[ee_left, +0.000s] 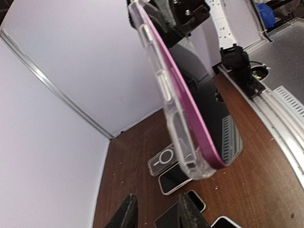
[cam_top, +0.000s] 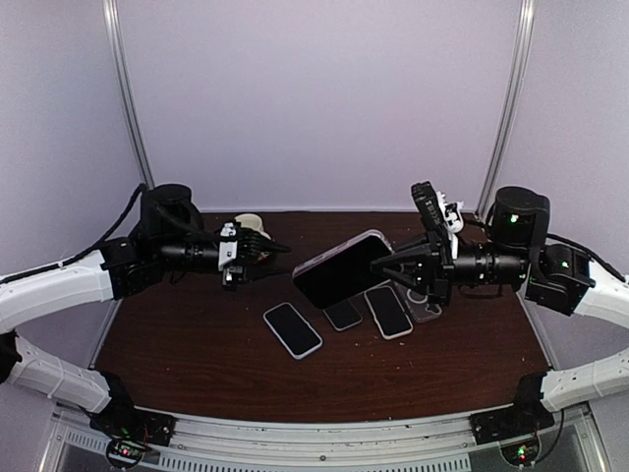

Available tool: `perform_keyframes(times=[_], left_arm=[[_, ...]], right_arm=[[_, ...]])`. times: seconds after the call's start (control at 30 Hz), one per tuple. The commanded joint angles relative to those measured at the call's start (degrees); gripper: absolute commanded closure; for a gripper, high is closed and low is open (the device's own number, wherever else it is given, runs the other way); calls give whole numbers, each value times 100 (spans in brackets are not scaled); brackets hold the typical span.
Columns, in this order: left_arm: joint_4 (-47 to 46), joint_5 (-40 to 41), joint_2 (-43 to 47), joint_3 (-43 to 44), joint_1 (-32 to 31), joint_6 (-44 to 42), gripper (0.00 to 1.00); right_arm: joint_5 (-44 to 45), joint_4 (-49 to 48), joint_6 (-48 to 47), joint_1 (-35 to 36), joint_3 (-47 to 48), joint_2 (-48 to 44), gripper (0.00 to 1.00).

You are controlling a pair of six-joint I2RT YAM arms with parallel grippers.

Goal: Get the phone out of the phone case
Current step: Remove the phone from the bottom left corner of the phone case, then pass from the right arm to the left

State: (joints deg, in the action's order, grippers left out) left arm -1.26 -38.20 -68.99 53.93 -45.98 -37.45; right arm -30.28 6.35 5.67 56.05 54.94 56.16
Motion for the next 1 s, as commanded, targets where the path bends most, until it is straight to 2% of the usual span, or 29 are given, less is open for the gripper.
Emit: perform_keyframes(times=[0.0, 0.17, 0.33, 0.53, 0.63, 0.97], left_arm=[[-440, 813, 217, 3, 110, -315, 67], [-79, 763, 381, 41, 130, -670, 70], [479, -417, 494, 160, 124, -867, 70], [-58, -1362, 238, 294, 117, 37, 70], [-415, -1482, 177, 236, 80, 377, 70], [-690, -1480, -32, 192, -258, 655, 70]], right_arm=[[459, 78, -485, -69, 166, -350, 100], [876, -93, -1295, -94, -25, -698, 100], [932, -521, -2113, -94, -356, -1028, 100], [408, -513, -2766, -94, -326, -1107, 100], [152, -699, -2986, -71, -406, -1121, 100], [-136, -1132, -3011, 47, -376, -841, 100]])
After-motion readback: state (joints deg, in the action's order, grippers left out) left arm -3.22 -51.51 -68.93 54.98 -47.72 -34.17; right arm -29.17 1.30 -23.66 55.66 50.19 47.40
